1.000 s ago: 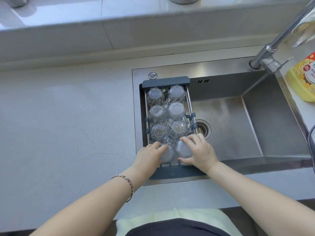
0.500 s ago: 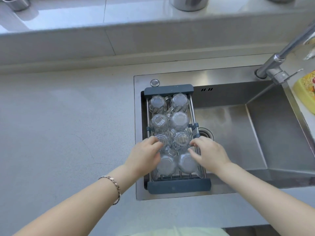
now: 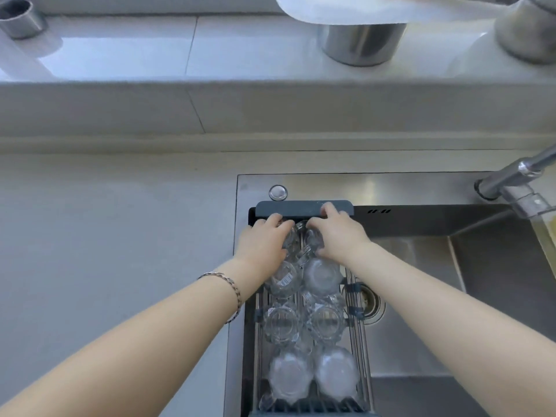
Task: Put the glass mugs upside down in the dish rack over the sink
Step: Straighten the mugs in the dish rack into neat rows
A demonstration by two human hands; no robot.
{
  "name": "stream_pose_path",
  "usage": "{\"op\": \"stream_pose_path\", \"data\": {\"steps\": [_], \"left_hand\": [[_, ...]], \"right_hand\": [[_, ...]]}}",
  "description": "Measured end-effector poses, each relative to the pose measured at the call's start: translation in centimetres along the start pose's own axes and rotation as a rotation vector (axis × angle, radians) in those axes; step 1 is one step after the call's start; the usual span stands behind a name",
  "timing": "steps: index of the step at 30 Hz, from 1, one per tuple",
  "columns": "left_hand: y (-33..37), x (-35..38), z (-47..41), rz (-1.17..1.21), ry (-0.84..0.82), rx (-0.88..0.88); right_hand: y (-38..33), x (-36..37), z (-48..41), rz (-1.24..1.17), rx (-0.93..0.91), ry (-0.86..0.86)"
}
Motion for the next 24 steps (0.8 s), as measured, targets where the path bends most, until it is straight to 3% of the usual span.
{"op": "stream_pose_path", "data": {"steps": [6,13,16,20,24], "left_hand": [[-0.4,0.4,-1.4,-0.007,-0.003,-0.013],[-0.5,0.7,-1.0,-0.022,0.017,-0.018],[-0.6,0.8,-0.9,-0.001,0.020,-0.023],[-0.5,0.9,-0.8,0.012,0.027,-0.020],[-0.4,1.0,-0.8,0.033,0.026,-0.017]], "right_hand": [[1.2,1.7,0.5,-0.229,0.210,0.120],[1.8,-0.8,2.6,-0.315,0.083,0.116],[2.3,-3.2,5.3,-0.176,-0.065,0.155],[1.2,-5.6,7.4,0.332,-0.460,0.313],[0.0,-5.1,5.4,0.620,-0.690,0.241]]}}
Point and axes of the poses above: each hand's wrist, its own z-axis away from the middle knuckle, its own x-axis out of the palm, y = z × x, the point moved 5 cm from there along -z, towards the middle knuckle, and after that the axes turned 12 degrees about -y, right-handed, at the moved point
